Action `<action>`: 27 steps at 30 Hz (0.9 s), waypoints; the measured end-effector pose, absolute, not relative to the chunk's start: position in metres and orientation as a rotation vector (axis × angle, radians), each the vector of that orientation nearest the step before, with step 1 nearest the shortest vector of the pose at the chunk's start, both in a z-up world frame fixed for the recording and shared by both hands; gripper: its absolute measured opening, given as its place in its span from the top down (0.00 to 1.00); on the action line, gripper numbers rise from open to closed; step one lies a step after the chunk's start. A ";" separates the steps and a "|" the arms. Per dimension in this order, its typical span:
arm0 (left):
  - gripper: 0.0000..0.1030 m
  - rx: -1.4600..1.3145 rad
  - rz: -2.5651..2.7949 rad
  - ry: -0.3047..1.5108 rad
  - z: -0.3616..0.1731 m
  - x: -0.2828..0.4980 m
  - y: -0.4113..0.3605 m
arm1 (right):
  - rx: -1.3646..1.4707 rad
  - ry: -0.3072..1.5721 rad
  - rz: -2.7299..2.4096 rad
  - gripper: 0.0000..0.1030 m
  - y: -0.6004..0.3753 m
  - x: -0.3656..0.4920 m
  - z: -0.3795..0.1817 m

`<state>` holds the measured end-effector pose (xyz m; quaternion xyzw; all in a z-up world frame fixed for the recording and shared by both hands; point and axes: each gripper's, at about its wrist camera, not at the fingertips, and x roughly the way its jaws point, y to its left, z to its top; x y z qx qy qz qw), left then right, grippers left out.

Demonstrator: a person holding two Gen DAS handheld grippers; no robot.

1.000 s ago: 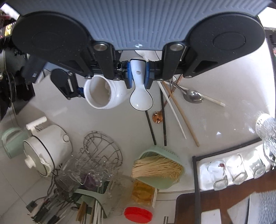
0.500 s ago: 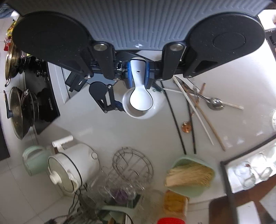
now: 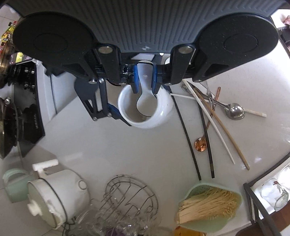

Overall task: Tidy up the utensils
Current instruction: 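Carry the spoon into the jar with the left tool and open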

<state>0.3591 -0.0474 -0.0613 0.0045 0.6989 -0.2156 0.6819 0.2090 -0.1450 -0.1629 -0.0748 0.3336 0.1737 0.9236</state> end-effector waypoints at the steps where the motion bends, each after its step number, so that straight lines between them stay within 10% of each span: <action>1: 0.83 0.009 -0.481 1.575 -0.066 0.361 -0.049 | -0.152 0.685 0.356 0.12 -0.145 0.209 -0.163; 24: 0.82 0.064 -0.488 1.534 -0.093 0.363 -0.080 | -0.156 0.679 0.369 0.12 -0.147 0.209 -0.162; 27: 0.66 0.048 -0.483 1.526 -0.089 0.362 -0.075 | -0.155 0.681 0.368 0.12 -0.147 0.210 -0.163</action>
